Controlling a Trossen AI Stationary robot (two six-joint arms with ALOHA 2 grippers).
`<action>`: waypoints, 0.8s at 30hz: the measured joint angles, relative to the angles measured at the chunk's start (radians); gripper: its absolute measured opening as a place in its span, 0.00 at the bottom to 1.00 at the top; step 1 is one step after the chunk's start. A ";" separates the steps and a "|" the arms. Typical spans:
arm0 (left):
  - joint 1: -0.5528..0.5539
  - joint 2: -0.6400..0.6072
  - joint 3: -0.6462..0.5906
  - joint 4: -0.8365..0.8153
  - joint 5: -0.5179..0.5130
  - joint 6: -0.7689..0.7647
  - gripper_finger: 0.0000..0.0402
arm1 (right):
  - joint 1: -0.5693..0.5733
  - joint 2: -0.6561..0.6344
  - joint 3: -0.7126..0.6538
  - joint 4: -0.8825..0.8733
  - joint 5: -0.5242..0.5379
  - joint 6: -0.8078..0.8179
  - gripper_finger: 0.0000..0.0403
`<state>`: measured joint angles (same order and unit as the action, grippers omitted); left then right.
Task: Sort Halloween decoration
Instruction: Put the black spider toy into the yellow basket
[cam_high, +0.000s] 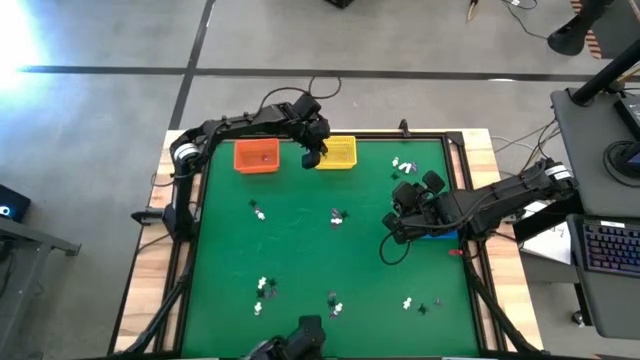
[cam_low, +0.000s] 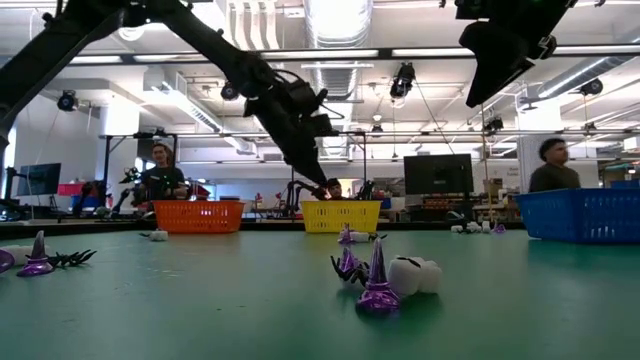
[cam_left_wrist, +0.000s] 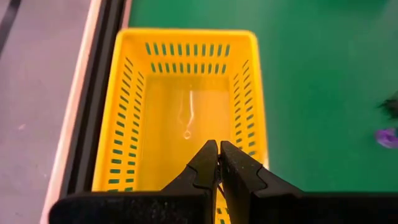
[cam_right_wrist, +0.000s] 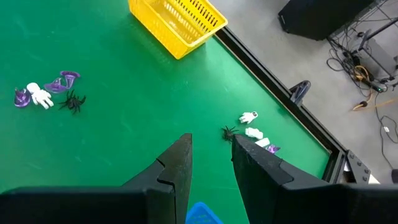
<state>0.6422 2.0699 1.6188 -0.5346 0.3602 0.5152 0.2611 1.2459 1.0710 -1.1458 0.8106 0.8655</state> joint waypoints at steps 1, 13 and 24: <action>0.001 0.009 0.000 0.003 0.000 0.000 0.00 | 0.000 0.000 0.000 0.000 0.000 0.000 0.27; 0.011 0.050 0.039 0.001 -0.001 0.001 0.00 | 0.000 0.000 0.000 0.000 -0.002 -0.001 0.27; 0.013 0.052 0.055 -0.028 -0.001 -0.008 0.03 | 0.000 0.000 0.000 -0.002 -0.002 -0.003 0.27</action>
<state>0.6548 2.1220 1.6733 -0.5629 0.3588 0.5076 0.2611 1.2461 1.0706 -1.1473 0.8082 0.8623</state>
